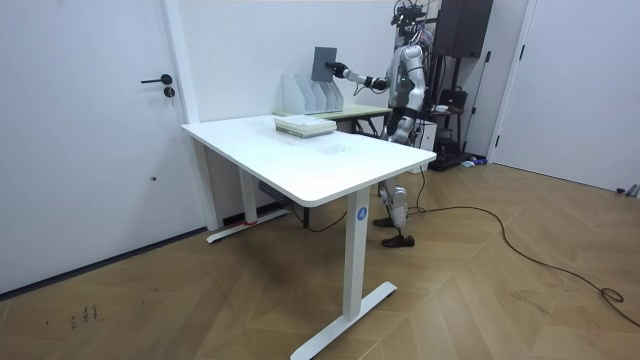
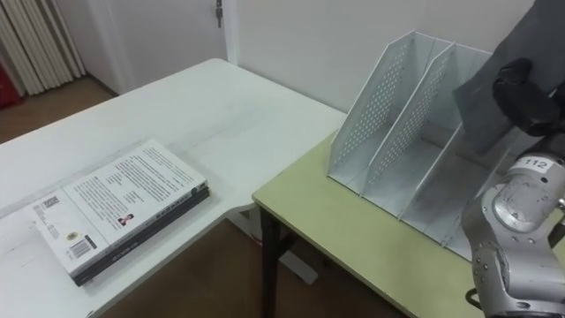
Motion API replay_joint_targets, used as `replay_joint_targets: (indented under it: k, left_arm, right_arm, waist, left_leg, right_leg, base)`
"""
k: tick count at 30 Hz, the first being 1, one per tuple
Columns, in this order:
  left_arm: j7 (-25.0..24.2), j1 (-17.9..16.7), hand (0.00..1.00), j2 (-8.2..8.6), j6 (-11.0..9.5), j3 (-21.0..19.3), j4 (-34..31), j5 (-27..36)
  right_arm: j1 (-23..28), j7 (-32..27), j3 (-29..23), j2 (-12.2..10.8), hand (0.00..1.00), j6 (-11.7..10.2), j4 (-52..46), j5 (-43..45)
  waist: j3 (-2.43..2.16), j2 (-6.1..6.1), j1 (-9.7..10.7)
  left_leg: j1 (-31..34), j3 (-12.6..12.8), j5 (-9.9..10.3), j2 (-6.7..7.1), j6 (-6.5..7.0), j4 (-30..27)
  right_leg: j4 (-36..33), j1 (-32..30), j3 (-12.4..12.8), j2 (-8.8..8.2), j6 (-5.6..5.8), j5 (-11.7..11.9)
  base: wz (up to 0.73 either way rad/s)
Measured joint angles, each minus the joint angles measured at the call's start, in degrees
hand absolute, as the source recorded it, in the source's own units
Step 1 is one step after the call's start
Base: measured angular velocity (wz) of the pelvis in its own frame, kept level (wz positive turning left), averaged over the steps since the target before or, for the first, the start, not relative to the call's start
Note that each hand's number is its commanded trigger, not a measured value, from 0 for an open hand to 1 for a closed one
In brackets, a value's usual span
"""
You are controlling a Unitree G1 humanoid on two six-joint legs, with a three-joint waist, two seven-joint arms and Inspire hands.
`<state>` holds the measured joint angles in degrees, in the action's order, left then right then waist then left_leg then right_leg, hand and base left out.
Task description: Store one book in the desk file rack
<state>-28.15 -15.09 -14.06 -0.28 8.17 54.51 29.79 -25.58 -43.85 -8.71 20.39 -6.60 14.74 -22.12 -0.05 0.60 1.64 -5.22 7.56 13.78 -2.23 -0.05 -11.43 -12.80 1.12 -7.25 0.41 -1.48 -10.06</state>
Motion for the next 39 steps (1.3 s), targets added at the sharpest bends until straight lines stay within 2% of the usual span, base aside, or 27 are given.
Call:
replay_joint_targets:
  k: [23,25,39]
  left_arm:
    - [0.0,0.0,0.00,0.08,-0.1,-0.1,0.6,0.0]
    - [0.0,0.0,0.00,0.07,-0.1,-0.1,0.6,0.0]
    - [0.0,-0.1,0.00,0.07,-0.5,-0.1,1.1,0.0]
  right_arm:
    - [0.0,-2.6,-0.1,0.0,1.00,-0.4,-2.1,0.2]
    - [0.0,-3.1,-0.1,0.0,1.00,-1.0,-2.2,0.2]
    - [0.0,-4.0,-2.2,0.0,1.00,-1.1,-2.2,2.4]
  waist:
    - [-0.06,0.05,0.1]
    - [-0.10,0.13,0.2]
    - [-0.09,0.19,1.2]
  left_leg:
    - [0.0,0.1,0.0,0.01,0.00,0.0]
    - [0.0,0.1,0.0,0.01,0.00,0.0]
    - [-0.2,0.2,0.0,0.02,0.00,0.1]
  right_leg:
    - [-0.1,-0.1,0.0,-0.03,0.00,0.0]
    - [0.0,-0.1,0.0,-0.04,0.01,0.0]
    - [-0.1,0.0,0.2,-0.01,0.01,0.0]
  base:
    - [0.00]
    - [0.00]
    - [-0.01]
